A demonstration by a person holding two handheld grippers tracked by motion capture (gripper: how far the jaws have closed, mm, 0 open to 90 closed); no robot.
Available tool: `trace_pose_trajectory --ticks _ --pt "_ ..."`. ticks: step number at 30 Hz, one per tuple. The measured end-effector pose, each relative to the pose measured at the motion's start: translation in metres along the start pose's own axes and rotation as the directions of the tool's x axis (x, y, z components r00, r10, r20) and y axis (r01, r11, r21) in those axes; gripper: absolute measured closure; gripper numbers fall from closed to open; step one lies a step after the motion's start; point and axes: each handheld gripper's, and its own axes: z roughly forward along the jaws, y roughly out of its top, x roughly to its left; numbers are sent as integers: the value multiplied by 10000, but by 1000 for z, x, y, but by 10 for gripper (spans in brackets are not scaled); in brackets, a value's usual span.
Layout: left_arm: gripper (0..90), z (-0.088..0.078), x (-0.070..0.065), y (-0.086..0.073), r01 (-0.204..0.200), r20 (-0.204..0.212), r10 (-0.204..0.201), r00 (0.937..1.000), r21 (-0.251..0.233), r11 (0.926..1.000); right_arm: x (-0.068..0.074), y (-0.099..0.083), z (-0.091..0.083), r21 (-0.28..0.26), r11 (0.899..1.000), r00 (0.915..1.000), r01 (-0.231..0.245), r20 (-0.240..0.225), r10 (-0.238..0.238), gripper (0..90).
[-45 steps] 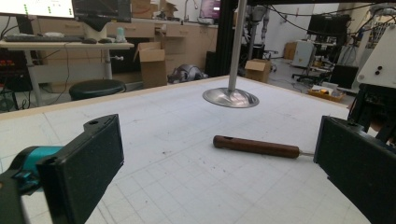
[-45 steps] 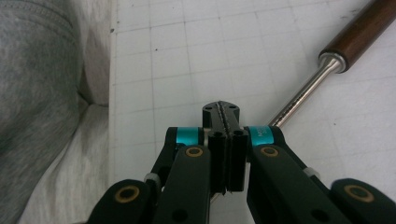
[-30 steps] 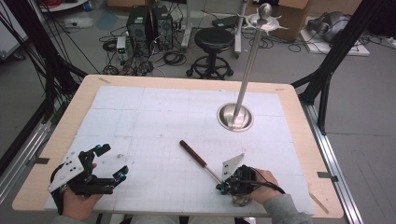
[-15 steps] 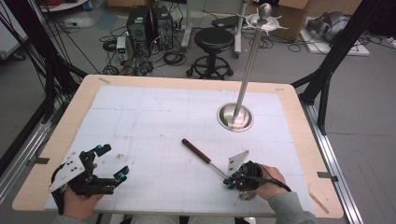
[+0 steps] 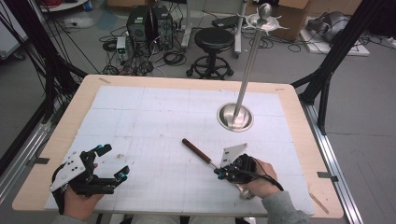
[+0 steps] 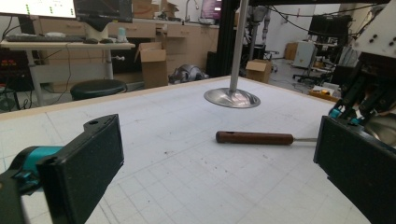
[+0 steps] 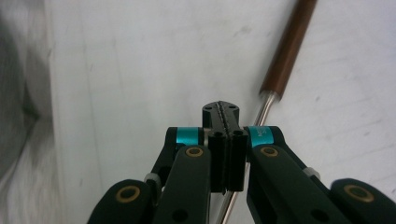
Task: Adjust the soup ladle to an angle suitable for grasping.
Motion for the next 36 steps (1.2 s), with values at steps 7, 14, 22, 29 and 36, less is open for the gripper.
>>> trace_pose_trajectory --ticks 7,14,22,29,36 --pt "19 0 2 0 90 -12 -90 10000 -47 9999 -11 20 9 -1114 9855 9900 -1277 456 1334 900" --pt "19 2 1 0 50 59 -49 10000 -33 10000 -29 30 25 -1084 9789 9795 -1734 845 1829 900" --pt "19 2 1 0 98 111 -98 9999 -32 9999 -47 32 51 -309 9790 9725 -2017 1127 2039 900" --pt "19 2 1 0 103 121 -102 9999 -17 9999 -59 29 57 -174 9684 9639 -2486 938 2491 900" --pt "19 2 1 0 76 142 -75 9999 -27 10000 -62 28 70 382 9750 9732 -2187 816 2151 900"
